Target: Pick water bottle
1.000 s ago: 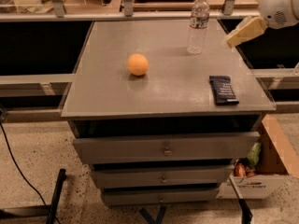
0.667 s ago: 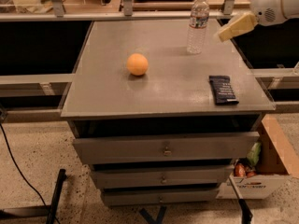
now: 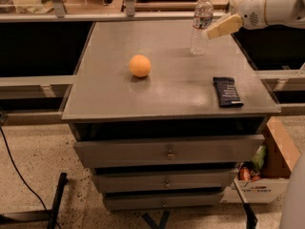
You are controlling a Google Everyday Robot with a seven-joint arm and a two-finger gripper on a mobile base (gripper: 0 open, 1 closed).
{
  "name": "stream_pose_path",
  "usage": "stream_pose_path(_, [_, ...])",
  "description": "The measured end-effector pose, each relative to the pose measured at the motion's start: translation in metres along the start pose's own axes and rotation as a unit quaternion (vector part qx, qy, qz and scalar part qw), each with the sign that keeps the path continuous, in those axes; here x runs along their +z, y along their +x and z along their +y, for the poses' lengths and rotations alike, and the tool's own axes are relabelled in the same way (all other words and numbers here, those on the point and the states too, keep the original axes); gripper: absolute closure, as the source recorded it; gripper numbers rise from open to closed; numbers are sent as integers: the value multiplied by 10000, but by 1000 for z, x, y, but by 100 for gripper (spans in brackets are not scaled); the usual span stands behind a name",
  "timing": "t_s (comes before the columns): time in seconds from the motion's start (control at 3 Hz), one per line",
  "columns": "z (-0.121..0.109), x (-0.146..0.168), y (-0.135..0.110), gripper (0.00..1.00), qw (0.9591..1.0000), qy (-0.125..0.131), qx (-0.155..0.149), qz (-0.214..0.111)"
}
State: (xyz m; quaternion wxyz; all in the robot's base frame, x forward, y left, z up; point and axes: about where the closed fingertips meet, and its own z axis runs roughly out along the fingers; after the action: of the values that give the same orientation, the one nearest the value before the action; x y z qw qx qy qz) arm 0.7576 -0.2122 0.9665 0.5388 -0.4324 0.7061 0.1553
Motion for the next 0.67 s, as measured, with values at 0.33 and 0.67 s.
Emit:
stream_pose_path(0.33, [-5,23,7,0,9997,-22,189,-169])
stream_pose_path(0.67, [-13,37,14,0,9985,76,383,-392])
